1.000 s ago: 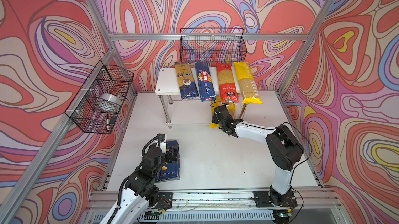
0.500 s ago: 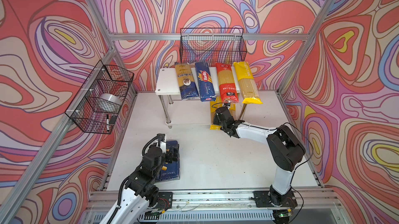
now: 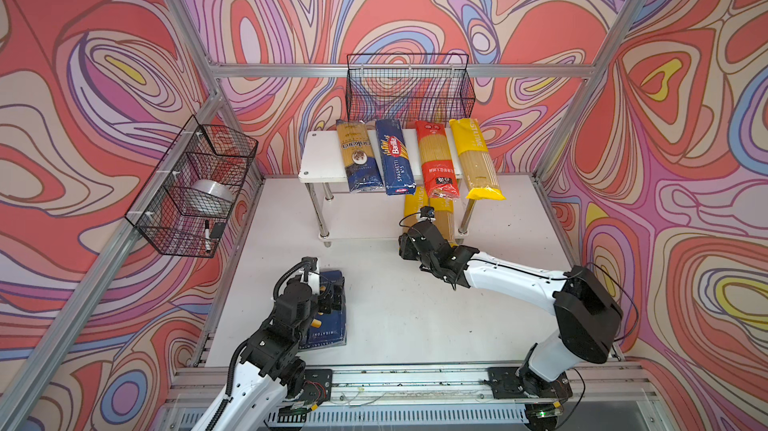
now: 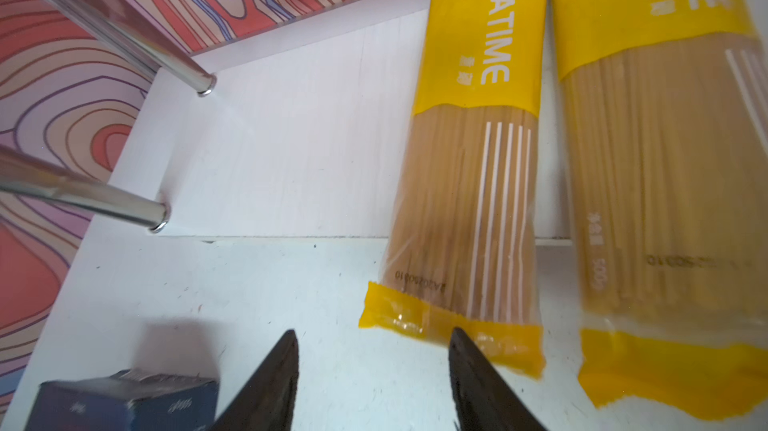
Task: Place and organize the pasta boxes and bags onto the shelf
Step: 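Open the right gripper, release the bag, and swing toward the blue box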
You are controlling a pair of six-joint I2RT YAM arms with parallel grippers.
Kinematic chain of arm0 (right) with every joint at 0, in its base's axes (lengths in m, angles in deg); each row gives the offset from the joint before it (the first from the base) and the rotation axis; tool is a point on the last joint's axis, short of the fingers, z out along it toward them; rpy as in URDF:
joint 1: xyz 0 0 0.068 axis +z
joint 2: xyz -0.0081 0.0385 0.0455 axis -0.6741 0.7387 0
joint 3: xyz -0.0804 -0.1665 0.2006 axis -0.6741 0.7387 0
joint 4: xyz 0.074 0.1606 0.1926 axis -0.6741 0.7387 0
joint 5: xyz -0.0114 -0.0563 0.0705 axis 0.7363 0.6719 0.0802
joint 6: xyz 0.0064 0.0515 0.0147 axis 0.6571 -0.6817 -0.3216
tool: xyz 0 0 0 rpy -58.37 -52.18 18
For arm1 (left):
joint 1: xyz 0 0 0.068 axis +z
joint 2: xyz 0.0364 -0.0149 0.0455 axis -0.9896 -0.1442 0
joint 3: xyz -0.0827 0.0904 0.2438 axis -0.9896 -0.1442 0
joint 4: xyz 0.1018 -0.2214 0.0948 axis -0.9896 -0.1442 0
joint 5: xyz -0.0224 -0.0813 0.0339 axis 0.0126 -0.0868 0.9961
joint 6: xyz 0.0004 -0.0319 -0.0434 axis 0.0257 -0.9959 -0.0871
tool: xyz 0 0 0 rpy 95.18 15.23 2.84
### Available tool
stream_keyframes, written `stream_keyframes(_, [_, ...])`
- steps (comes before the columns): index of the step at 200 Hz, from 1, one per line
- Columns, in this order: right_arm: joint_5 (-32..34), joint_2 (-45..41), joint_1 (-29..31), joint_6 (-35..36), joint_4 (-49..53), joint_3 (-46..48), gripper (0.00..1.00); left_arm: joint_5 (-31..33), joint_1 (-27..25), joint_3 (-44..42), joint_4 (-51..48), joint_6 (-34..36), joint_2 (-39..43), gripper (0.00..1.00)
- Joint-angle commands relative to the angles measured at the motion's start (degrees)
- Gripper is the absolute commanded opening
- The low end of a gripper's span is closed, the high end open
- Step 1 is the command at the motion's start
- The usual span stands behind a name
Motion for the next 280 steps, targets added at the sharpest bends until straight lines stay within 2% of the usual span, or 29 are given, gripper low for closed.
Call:
stream_keyframes(1, [0.5, -7.5, 0.9, -2.6, 4.7, 4.8, 0.59, 1.4, 0.4, 0.5, -0.1, 0.0, 1.3, 1.0])
stream_keyframes(24, [0.2, -13.4, 8.1, -6.2, 6.8, 9.1, 0.6, 2.3, 0.3, 0.3, -0.7, -0.3, 2.7, 1.0])
stream_keyframes(51, [5.7, -17.5, 20.8, -8.2, 4.9, 10.9, 0.6, 4.6, 0.4, -0.1, -1.7, -1.3, 4.5, 1.0])
stream_keyframes(70, [6.0, -16.8, 26.1, -5.8, 3.6, 10.3, 0.6, 6.4, 0.4, 0.0, -2.2, -1.9, 4.8, 1.0])
stream_keyframes(90, [6.3, -14.2, 29.2, -5.1, 8.6, 7.2, 0.61, 7.9, 0.4, 0.1, -2.5, -2.6, 4.3, 1.0])
stream_keyframes(113, [2.1, -12.3, 30.7, -3.7, 9.4, 5.7, 0.62, 10.3, 0.4, 0.7, -2.9, -3.6, 2.7, 1.0])
stream_keyframes(135, [-0.6, -13.9, 32.1, -3.1, 5.2, 8.8, 0.63, 12.2, 0.4, 1.3, -3.2, -4.6, 0.9, 1.0])
stream_keyframes(151, [-2.4, -16.7, 33.3, -4.1, 1.7, 14.3, 0.63, 12.8, 0.4, 1.5, -3.2, -4.9, -0.1, 1.0])
stream_keyframes(180, [-2.2, -21.1, 34.9, -12.3, -6.5, 27.7, 0.63, 16.5, 0.4, 2.1, -4.6, -7.2, -0.7, 1.0])
stream_keyframes(204, [0.3, -22.6, 35.0, -11.9, -1.8, 27.4, 0.63, 17.9, 0.7, 2.1, -5.2, -8.7, -0.9, 1.0])
stream_keyframes(217, [2.8, -23.8, 34.9, -10.9, 5.0, 25.1, 0.64, 17.8, 1.0, 3.0, -5.7, -11.0, -2.4, 1.0])
stream_keyframes(235, [5.9, -27.6, 34.9, -8.8, 7.1, 25.1, 0.64, 15.9, 1.2, 8.4, -12.5, -17.6, -7.2, 1.0])
stream_keyframes(260, [4.9, -31.6, 33.1, -4.0, 3.4, 26.0, 0.65, 15.4, 1.2, 16.5, -25.2, -29.3, -14.0, 1.0])
stream_keyframes(270, [1.6, -30.7, 30.2, -3.3, 3.0, 25.2, 0.66, 15.0, 1.2, 18.2, -28.8, -31.3, -14.2, 1.0])
stream_keyframes(280, [-7.1, -28.2, 25.8, -1.6, -0.2, 24.8, 0.66, 15.8, 1.2, 19.7, -32.3, -31.8, -12.8, 1.0])
